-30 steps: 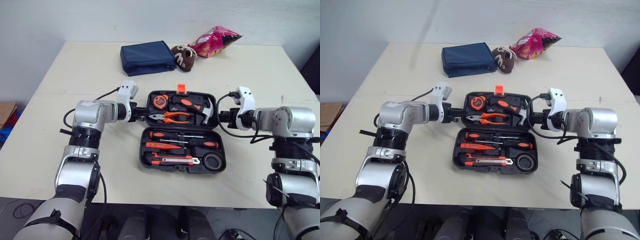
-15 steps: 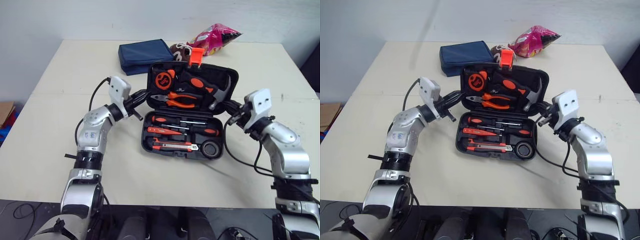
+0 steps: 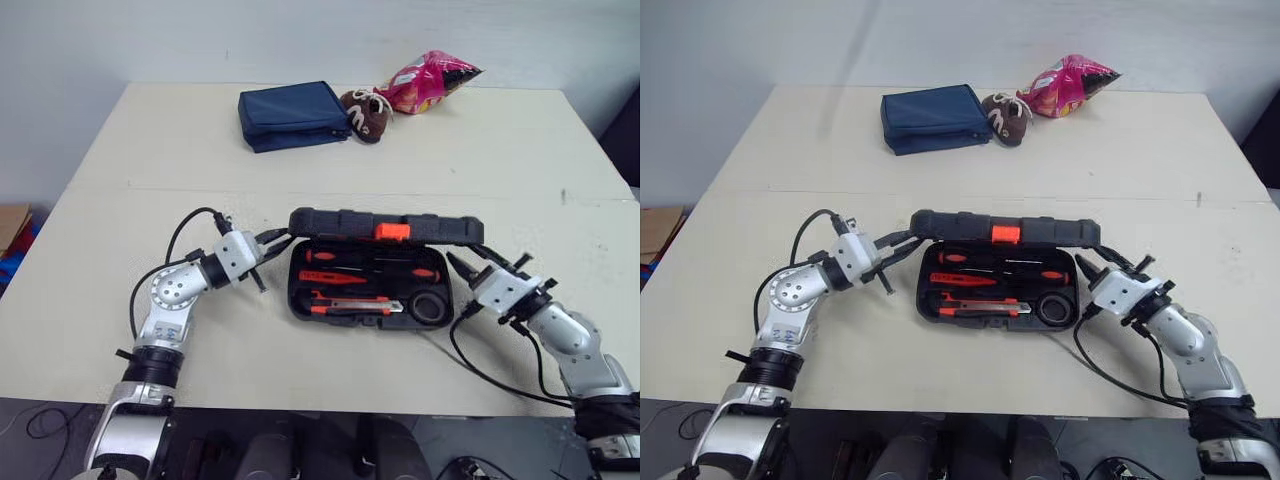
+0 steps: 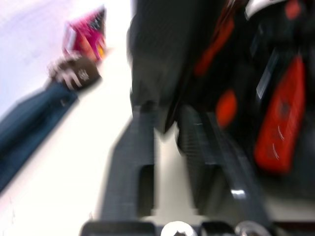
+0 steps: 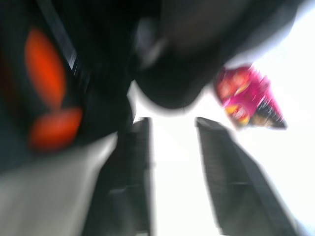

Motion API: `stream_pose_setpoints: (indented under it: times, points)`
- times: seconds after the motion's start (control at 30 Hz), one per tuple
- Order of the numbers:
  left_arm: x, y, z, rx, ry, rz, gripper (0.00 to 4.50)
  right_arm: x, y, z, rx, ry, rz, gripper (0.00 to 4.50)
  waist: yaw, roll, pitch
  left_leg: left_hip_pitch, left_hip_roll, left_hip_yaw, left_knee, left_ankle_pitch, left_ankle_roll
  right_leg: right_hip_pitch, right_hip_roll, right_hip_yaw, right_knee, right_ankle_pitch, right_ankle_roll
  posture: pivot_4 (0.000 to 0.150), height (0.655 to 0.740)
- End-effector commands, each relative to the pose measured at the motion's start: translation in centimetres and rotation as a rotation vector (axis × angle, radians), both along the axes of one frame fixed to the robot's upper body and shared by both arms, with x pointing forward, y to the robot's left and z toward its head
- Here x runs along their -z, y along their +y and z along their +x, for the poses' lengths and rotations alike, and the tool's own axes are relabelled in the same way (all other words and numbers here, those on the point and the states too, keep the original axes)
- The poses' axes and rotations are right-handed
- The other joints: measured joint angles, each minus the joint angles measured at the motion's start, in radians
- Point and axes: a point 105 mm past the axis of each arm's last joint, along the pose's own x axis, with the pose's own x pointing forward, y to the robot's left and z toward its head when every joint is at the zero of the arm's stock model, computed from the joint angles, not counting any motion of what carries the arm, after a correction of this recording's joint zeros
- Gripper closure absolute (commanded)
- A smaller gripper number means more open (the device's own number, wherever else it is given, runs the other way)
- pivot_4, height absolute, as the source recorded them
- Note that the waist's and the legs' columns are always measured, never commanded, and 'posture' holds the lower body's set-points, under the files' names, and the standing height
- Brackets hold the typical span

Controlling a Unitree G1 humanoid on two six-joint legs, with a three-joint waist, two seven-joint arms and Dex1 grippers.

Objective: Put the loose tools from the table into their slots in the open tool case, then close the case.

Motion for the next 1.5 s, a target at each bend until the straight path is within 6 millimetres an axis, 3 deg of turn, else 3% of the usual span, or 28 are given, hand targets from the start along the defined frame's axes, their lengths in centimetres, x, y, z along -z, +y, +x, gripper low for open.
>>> stream_pose_setpoints:
  times: [0.03, 0.1, 0.13, 0.2, 0.27, 0.37, 0.43, 0.53, 0.57, 0.6, 0.67, 0.77, 0.83, 1.03, 1.17, 1.4, 1.5]
  points:
    - [0.1, 3.5, 0.0, -0.071, 0.092, -0.014, 2.93, -1.0, -2.0, -0.9, 0.044, -0.011, -0.021, 0.81, -0.002, 0.000, 0.000, 0.000, 0.000, 0.000, 0.000, 0.000, 0.000, 0.000, 0.000, 0.000, 0.000, 0.000, 0.000, 0.150, 0.7400]
    - [1.5, 5.9, -0.2, -0.122, 0.253, -0.021, 2.93, -1.1, -3.7, -2.0, 0.084, 0.025, 0.009, 0.81, -0.003, 0.000, 0.000, 0.000, 0.000, 0.000, 0.000, 0.000, 0.000, 0.001, 0.000, 0.000, 0.000, 0.000, 0.000, 0.150, 0.7400]
    - [1.3, 6.8, -0.1, -0.134, 0.299, -0.038, 2.93, -1.2, -4.6, -3.1, 0.105, 0.087, 0.071, 0.81, -0.001, 0.000, 0.000, 0.001, 0.000, 0.000, 0.000, 0.000, 0.001, 0.001, 0.000, 0.000, 0.000, 0.000, 0.000, 0.150, 0.7400]
    - [0.1, 6.9, 0.2, -0.123, 0.349, -0.101, 2.93, -0.9, -4.7, -5.2, 0.079, 0.232, 0.180, 0.81, 0.010, 0.000, 0.000, -0.001, 0.000, -0.003, 0.000, 0.000, 0.001, 0.001, 0.000, -0.001, -0.001, 0.000, 0.000, 0.150, 0.7400]
    - [-1.1, 5.7, 0.9, -0.089, 0.359, -0.144, 2.93, 0.2, -3.3, -7.3, 0.008, 0.421, 0.246, 0.81, 0.016, 0.000, 0.000, -0.002, 0.000, -0.008, 0.001, -0.001, 0.001, 0.004, -0.001, -0.001, -0.003, 0.000, 0.000, 0.150, 0.7400]
    - [-1.4, 3.0, 2.1, -0.031, 0.427, -0.137, 3.76, 2.4, -0.7, -10.4, -0.064, 0.731, 0.322, 1.63, 0.016, 0.000, 0.000, 0.003, 0.000, -0.013, 0.003, -0.001, 0.003, 0.016, -0.001, -0.002, -0.009, 0.003, 0.001, 0.150, 0.7400]
    - [-1.4, 1.2, 3.5, -0.027, 0.449, -0.117, 4.50, 3.3, 1.0, -11.5, -0.097, 0.836, 0.341, 2.62, 0.017, -0.001, -0.001, 0.004, 0.000, -0.014, 0.003, -0.001, 0.003, 0.017, -0.001, -0.001, -0.010, 0.003, 0.001, 0.150, 0.7400]
    - [-1.5, -1.3, 5.0, -0.008, 0.441, -0.088, 4.50, 4.2, 2.1, -11.5, -0.104, 0.876, 0.324, 4.17, 0.011, -0.001, -0.001, 0.003, 0.000, -0.013, 0.003, -0.002, 0.003, 0.016, 0.000, -0.002, -0.012, 0.004, 0.001, 0.150, 0.7400]
    - [-1.5, -2.0, 5.5, -0.006, 0.436, -0.075, 4.50, 4.5, 2.3, -11.4, -0.098, 0.885, 0.317, 4.47, 0.007, -0.002, -0.001, 0.003, -0.001, -0.013, 0.002, -0.002, 0.003, 0.016, 0.000, -0.003, -0.012, 0.004, 0.001, 0.150, 0.7400]
    - [-1.4, -2.5, 5.8, -0.005, 0.433, -0.066, 4.50, 4.8, 2.3, -11.2, -0.093, 0.893, 0.314, 4.47, 0.006, -0.002, 0.000, 0.003, 0.000, -0.011, 0.002, -0.002, 0.002, 0.015, 0.001, -0.005, -0.012, 0.004, 0.001, 0.150, 0.7400]
    - [-1.2, -3.2, 6.5, -0.012, 0.450, -0.055, 4.50, 4.9, 2.4, -10.6, -0.088, 0.866, 0.286, 4.47, 0.003, -0.004, -0.001, 0.004, 0.000, -0.009, 0.002, -0.002, 0.002, 0.014, 0.002, -0.006, -0.012, 0.004, 0.002, 0.150, 0.7400]
    - [-0.5, -5.4, 7.2, 0.019, 0.443, 0.040, 4.50, 5.5, 1.9, -7.8, -0.013, 0.843, 0.269, 4.47, 0.004, -0.009, -0.002, 0.004, 0.001, -0.008, 0.002, -0.002, 0.002, 0.015, 0.003, -0.006, -0.012, 0.004, 0.001, 0.150, 0.7400]
    - [0.3, -5.8, 6.9, 0.056, 0.472, 0.098, 4.50, 5.6, 1.6, -6.5, 0.009, 0.818, 0.239, 4.47, 0.005, -0.011, -0.002, 0.005, 0.000, -0.007, 0.003, -0.001, 0.003, 0.015, 0.003, -0.005, -0.012, 0.006, 0.001, 0.150, 0.7400]
    - [0.4, -5.0, 5.4, 0.194, 0.466, 0.159, 4.50, 4.4, 0.6, -2.7, 0.044, 0.717, 0.187, 4.47, -0.002, -0.012, -0.003, 0.004, 0.000, -0.007, 0.003, -0.001, 0.003, 0.015, 0.001, -0.005, -0.014, 0.007, 0.002, 0.150, 0.7400]
    - [0.6, -4.9, 3.4, 0.308, 0.487, 0.156, 4.50, 2.9, 1.4, 0.9, 0.034, 0.645, 0.188, 4.47, -0.008, -0.012, -0.003, 0.004, 0.000, -0.007, 0.004, 0.000, 0.004, 0.015, 0.001, -0.005, -0.013, 0.008, 0.002, 0.150, 0.7400]
    - [1.4, -3.9, 1.5, 0.239, 0.490, 0.067, 4.50, 0.9, 4.1, 5.3, 0.000, 0.554, 0.246, 4.47, -0.024, -0.011, -0.003, 0.001, 0.000, -0.009, 0.004, 0.000, 0.004, 0.014, 0.001, -0.005, -0.014, 0.008, 0.002, 0.150, 0.7400]
    - [2.0, -4.0, -0.2, 0.175, 0.511, -0.007, 4.50, 0.3, 3.6, 6.8, 0.067, 0.509, 0.256, 4.47, -0.031, -0.011, -0.003, 0.001, 0.000, -0.010, 0.003, 0.000, 0.004, 0.014, 0.000, -0.004, -0.013, 0.008, 0.002, 0.150, 0.7400]
